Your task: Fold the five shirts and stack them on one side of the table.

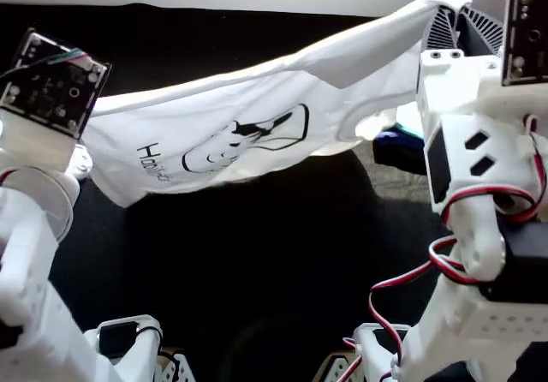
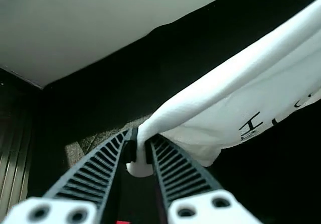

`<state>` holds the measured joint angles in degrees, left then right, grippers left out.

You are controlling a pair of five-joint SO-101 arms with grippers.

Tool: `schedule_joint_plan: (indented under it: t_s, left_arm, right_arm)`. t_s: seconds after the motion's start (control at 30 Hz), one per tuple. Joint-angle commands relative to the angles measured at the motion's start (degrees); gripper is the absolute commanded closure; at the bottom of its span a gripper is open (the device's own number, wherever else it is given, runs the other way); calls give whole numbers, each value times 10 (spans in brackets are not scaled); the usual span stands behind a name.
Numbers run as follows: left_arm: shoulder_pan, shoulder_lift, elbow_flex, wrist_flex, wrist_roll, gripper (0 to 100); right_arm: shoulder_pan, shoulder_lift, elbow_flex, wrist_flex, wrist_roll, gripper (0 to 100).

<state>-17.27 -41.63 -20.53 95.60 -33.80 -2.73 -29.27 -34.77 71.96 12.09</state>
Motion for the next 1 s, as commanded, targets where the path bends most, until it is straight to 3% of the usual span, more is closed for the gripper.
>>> schedule_joint_plan:
  t_s: [0.0,0.2,0.43,0.97]
  left_arm:
    - [-8,-15,-14,-1,-4,991]
    - [-9,-18,-18,-4,-4,991]
    - [-55,-20,-18,-87,-4,991]
    - [-58,-23,42,-33,32,991]
  right_arm:
    - [0,-15,-62,1,4,992]
    - [0,-12,-101,0,5,992]
    - [0,-16,-99,5,5,992]
    - [1,-18,-104,7,4,992]
